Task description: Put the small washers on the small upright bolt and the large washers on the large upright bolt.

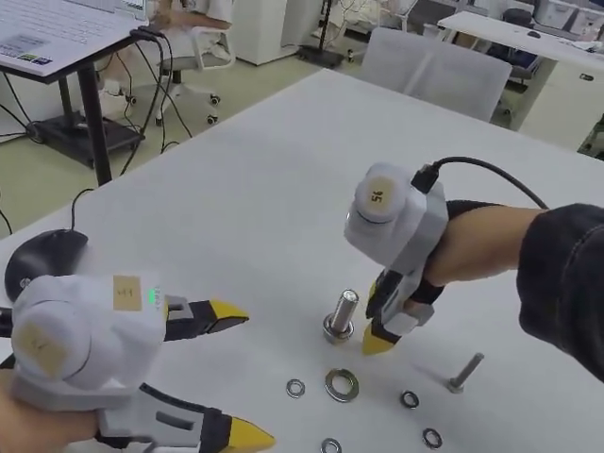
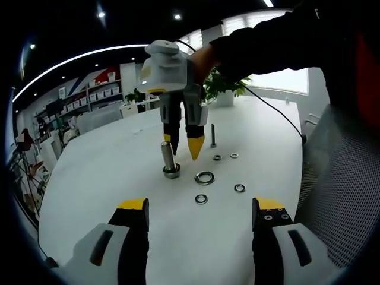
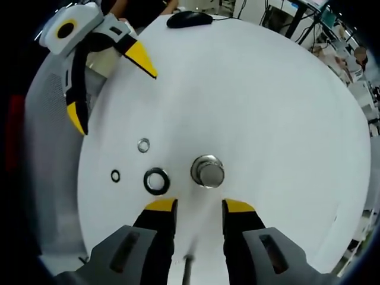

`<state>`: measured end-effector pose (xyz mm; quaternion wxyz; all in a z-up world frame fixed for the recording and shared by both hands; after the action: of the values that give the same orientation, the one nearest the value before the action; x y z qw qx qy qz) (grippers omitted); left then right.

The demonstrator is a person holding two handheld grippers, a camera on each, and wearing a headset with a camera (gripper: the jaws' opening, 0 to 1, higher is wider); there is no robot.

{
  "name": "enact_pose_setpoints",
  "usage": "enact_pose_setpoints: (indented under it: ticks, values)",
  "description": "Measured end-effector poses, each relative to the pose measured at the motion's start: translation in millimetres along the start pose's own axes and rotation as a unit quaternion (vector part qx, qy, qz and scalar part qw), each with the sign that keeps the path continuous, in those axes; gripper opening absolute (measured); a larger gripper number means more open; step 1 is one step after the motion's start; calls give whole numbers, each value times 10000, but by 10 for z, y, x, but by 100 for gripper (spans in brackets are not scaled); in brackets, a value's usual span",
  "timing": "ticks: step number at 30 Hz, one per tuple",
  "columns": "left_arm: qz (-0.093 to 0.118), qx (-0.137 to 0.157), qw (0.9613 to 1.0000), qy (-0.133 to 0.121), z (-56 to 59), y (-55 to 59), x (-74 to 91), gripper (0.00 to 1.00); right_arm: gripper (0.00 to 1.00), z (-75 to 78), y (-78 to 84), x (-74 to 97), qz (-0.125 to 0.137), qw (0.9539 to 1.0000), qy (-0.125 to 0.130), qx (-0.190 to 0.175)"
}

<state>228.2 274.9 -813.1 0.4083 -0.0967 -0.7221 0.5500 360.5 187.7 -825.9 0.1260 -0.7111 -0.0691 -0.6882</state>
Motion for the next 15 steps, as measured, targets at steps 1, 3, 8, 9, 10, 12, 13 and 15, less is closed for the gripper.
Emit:
enact_pose_setpoints:
  ticks: [1, 3, 8, 9, 10, 12, 13, 15]
  values:
    - [-7, -9, 10000, -4, 1, -3, 3, 70, 32, -10, 9, 2, 2, 10000, 6, -1]
    - [-4, -19, 10000, -3, 3, -10, 9, 70, 32, -48, 20, 7, 0, 10000, -1, -14]
    - [1, -68, 10000, -36, -5, -35, 35, 70, 32, -129, 17, 19, 60, 10000, 24, -7]
    - [-5, -83, 10000, -42, -6, -40, 42, 70, 32, -152, 12, 20, 79, 10000, 34, -3]
    - [2, -87, 10000, -42, -5, -46, 46, 70, 32, -169, 11, 21, 81, 10000, 29, -3]
    - [9, -109, 9999, -55, -7, -57, 56, 70, 32, -212, 6, 20, 93, 9999, 42, 25]
    - [4, -115, 9999, -61, -9, -59, 61, 70, 32, -237, 4, 20, 101, 9999, 39, 26]
    - [5, -129, 9999, -70, -11, -65, 66, 70, 32, -289, -2, 11, 124, 9999, 31, 43]
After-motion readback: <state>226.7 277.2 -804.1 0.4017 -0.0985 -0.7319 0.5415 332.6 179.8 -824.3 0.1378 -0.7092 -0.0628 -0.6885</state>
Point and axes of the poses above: the centre of the closed fingertips' face, and the gripper's own axes: x roughly backward along the fingers, z roughly to its right, y roughly out of its underside, the point moved 3 cm from there along x, roughly backward along the fingers, and after that the axes turned 4 degrees about -z, right-handed, at the moved point
